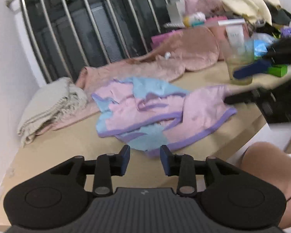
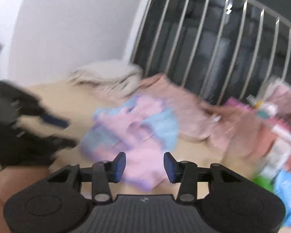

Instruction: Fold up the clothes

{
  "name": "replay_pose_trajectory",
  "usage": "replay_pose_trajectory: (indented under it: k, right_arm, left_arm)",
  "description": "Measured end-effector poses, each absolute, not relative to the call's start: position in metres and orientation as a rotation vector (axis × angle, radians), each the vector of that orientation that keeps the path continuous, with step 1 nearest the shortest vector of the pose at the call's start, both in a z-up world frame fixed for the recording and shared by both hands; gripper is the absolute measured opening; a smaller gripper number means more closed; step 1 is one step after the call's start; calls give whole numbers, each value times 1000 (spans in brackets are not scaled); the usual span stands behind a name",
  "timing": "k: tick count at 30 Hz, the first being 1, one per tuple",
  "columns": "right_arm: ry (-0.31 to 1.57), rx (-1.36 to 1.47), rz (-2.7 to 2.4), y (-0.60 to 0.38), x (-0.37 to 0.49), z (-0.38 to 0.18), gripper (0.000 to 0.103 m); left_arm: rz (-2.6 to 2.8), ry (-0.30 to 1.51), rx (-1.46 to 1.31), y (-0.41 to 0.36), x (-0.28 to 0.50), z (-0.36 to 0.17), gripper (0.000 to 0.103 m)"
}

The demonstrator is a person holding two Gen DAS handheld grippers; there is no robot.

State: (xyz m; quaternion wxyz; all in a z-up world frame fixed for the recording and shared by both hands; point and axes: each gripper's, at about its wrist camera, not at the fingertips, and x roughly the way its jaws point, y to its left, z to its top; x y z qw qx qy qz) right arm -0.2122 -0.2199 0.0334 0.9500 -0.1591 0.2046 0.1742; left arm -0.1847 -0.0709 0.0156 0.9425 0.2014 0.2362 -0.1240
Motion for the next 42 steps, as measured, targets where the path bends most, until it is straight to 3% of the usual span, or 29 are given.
replay_pose_trajectory:
  k: [5, 6, 8, 15, 21, 33, 42]
  right_arm:
    - [444, -288, 343, -210, -210, 16, 40]
    - [446, -272, 347, -212, -207, 16, 40]
    - [456, -245, 351, -214, -202, 14, 40]
    - [417, -239, 333, -198, -196, 4, 43]
    - [397, -304, 148, -170, -170, -3, 43]
    - [214, -463, -104, -162, -204, 21, 40]
    - [355, -543, -42, -154, -215, 5, 41]
  left_arm:
    - [-355, 558, 408, -76, -157, 4, 35]
    - [-356, 560, 401, -77, -155, 3, 29]
    - [-383, 585, 365, -77, -147, 4, 3]
    - [-423, 645, -61, -40, -114, 28, 2]
    - [-439, 623, -208, -18, -117, 57, 2]
    - [-357, 521, -182, 0, -168, 83, 2]
    - [-256, 519, -215, 13, -178, 63, 2]
